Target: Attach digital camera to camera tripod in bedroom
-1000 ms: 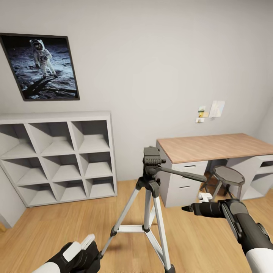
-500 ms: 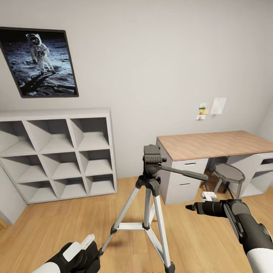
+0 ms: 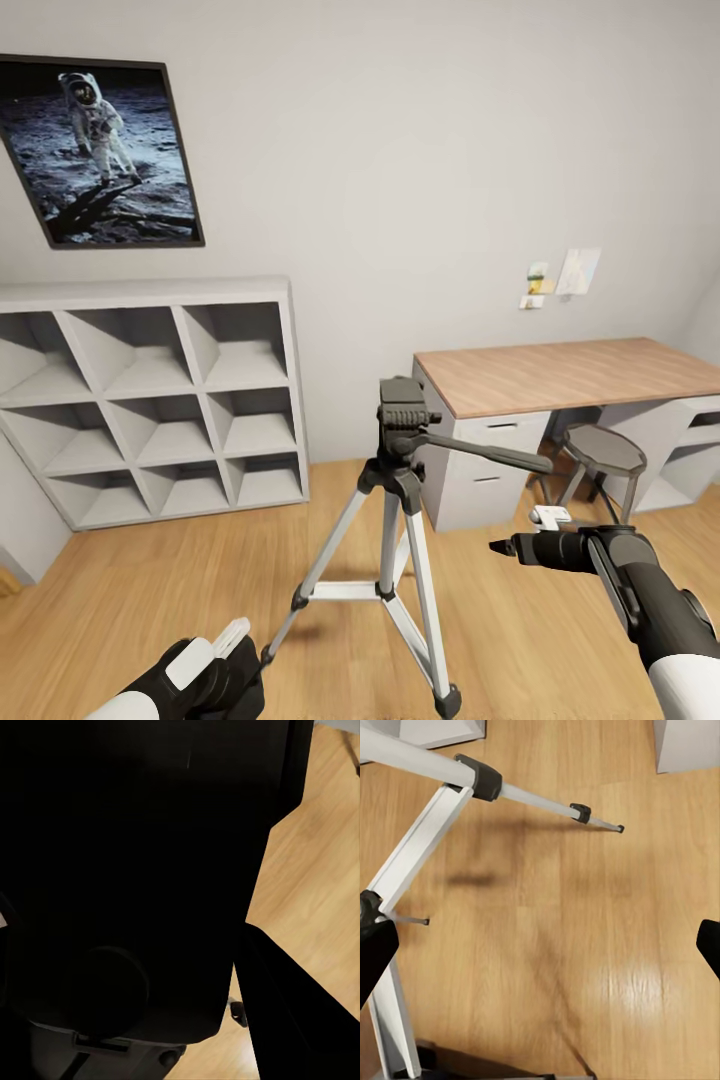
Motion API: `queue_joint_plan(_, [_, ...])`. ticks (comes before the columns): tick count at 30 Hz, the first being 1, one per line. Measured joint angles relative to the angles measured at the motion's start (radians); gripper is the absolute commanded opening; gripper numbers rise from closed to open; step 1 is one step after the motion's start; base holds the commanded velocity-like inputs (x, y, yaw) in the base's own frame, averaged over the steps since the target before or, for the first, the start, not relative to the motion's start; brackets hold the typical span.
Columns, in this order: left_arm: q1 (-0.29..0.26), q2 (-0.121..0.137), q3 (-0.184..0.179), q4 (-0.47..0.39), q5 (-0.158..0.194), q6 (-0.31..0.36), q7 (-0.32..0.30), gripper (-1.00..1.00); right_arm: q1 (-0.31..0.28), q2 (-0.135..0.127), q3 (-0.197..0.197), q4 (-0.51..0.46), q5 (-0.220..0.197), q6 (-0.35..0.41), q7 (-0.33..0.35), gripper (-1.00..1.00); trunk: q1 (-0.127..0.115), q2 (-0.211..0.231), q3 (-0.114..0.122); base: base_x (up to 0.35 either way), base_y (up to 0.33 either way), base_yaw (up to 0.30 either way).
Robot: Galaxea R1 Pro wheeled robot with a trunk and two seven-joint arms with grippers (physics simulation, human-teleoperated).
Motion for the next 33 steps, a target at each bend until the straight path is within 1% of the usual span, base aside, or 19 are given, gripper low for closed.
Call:
queue_joint_plan(5, [0.000,-0.001,0.000,0.000,-0.001,0.000,0.000,-1.00,0.000,0.000,0.000,0.000,0.000,0.000,0.001,1.00,0.000,0.000,-0.008,-0.042,0.000,0.000])
queue_joint_plan(12, [0.000,-0.004,0.000,-0.003,-0.002,0.000,0.000,-1.00,0.000,0.001,0.000,0.000,0.000,0.000,0.003,1.00,0.001,0.000,-0.019,-0.270,0.000,0.000])
queue_joint_plan(15, [0.000,-0.004,0.000,-0.003,-0.002,0.000,0.000,-1.00,0.000,0.001,0.000,0.000,0.000,0.001,0.003,1.00,0.000,0.000,-0.024,-0.148,0.000,0.000])
queue_joint_plan(33, [0.000,-0.002,0.000,-0.001,-0.002,0.000,0.001,-1.00,0.000,0.000,-0.002,0.000,0.000,0.001,0.000,1.00,0.000,0.000,-0.053,-0.014,0.000,0.000])
